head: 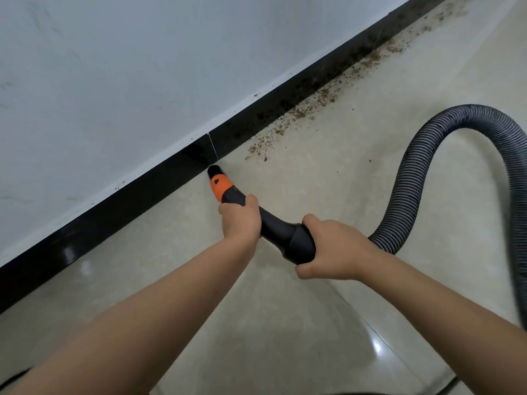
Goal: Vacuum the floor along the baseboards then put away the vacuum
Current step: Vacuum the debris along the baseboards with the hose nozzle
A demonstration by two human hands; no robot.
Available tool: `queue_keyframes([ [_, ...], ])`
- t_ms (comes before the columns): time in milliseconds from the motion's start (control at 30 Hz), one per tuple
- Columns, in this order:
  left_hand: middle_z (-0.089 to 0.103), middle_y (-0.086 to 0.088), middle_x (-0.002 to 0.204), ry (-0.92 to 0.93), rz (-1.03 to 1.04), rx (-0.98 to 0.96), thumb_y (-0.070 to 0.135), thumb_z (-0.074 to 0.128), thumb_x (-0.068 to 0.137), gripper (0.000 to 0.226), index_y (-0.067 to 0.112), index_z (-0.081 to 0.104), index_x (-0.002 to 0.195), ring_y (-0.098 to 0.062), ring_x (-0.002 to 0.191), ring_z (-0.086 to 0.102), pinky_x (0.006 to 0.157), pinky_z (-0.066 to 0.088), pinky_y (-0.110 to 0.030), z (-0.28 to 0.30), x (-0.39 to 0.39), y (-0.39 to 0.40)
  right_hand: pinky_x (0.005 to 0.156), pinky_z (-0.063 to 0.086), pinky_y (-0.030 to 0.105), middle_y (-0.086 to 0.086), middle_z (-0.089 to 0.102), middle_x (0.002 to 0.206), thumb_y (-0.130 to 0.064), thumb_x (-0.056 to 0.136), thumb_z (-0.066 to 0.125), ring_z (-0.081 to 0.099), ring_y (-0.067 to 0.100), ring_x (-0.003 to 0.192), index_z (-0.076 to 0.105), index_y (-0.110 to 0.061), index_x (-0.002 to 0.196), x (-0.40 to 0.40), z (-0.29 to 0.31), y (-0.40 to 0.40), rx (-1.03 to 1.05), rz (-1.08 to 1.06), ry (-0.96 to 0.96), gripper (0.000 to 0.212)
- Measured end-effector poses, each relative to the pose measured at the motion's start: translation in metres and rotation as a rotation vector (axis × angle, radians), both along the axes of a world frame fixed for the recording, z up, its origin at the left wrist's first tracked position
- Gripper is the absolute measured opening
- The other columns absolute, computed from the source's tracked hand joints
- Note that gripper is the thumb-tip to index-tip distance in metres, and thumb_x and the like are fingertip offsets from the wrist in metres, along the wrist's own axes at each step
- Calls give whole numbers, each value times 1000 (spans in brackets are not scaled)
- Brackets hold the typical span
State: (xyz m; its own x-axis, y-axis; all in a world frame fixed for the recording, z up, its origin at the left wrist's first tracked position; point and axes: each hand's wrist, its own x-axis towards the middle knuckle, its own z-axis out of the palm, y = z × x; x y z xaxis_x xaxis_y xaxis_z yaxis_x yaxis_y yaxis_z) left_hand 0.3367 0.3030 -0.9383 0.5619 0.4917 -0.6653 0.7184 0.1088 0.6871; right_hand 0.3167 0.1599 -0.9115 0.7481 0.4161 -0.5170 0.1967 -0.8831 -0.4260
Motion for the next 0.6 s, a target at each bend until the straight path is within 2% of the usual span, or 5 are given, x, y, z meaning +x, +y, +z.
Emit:
queue_keyframes([
  [100,47,-7,103,-48,62,-4,28,46,95,47,7,27,132,-26,93,52,95,47,-44,8,-24,1,58,43,29,-6,51,78,-39,68,69,52,14,68,37,-20,92,-10,6,0,14,57,18,45],
  [200,46,-9,109,-37,170,-24,27,47,94,49,7,27,134,-28,99,51,97,45,-44,14,-40,5,56,42,28,-7,49,76,-38,68,70,50,11,65,37,-20,90,-17,13,8,48,90,67,44],
  [300,48,-14,122,-6,229,-19,26,46,94,50,6,27,136,-30,108,51,98,44,-44,12,-50,17,56,42,28,-8,48,76,-38,69,71,49,10,64,38,-19,93,-24,12,23,66,118,102,45],
  [467,47,-17,128,23,200,-23,27,44,95,50,8,26,137,-33,113,50,98,44,-46,7,-38,36,50,35,25,-8,44,75,-38,71,69,44,7,61,35,-18,91,-27,7,43,88,92,73,44],
  [600,47,-16,126,-17,121,-95,27,43,96,49,8,27,137,-32,111,50,97,45,-46,13,-17,27,50,37,24,-7,46,77,-37,71,69,47,7,62,35,-20,86,-17,13,36,84,0,57,41],
])
